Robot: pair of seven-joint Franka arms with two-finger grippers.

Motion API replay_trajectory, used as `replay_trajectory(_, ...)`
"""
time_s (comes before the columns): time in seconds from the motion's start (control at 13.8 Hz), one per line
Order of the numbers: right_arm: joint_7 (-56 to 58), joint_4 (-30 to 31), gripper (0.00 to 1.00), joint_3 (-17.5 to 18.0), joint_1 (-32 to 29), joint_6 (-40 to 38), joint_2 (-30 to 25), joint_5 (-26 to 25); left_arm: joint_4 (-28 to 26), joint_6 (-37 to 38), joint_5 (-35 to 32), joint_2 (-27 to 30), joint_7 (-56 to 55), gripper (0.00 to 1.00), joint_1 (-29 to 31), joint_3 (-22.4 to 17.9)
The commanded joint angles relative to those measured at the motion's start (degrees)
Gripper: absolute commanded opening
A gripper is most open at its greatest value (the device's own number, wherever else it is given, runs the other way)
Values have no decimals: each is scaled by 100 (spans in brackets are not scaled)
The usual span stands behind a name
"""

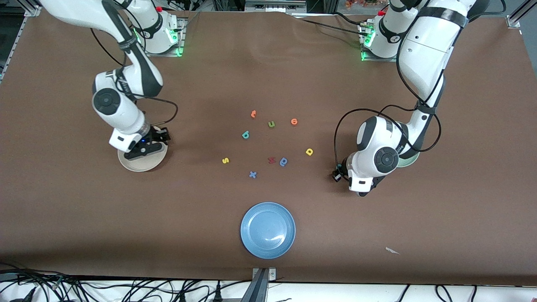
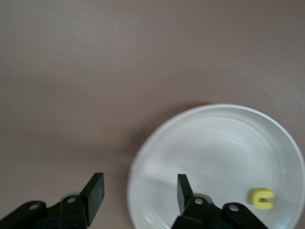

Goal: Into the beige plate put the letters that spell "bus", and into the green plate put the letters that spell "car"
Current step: 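Place the yellow u on the cream plate with the right gripper, then place the teal c on the green plate while the right gripper grasps the s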

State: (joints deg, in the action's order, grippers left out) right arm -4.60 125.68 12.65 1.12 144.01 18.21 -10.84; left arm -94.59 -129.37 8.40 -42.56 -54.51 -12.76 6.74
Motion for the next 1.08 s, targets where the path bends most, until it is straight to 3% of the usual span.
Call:
replay_trajectory(0.0,-846,-630,71,62,466,-23,454,29,64,70,47,-86,-60,36,-77,-50)
replay_trajectory(0.29,-1648,-1781,71,71,1091,-190,1262,29,81,70,30,-77,2,20,-77,-58)
replay_trajectory(0.65,-2158,-2170,71,62,1557,-129,1755,-6,99,140,-137,45,133,19,-7,-50)
replay_trajectory(1.01,-2624,-2434,71,62,1892,47,2133,-296,108,1631,-67,704,1458,20,458,-50)
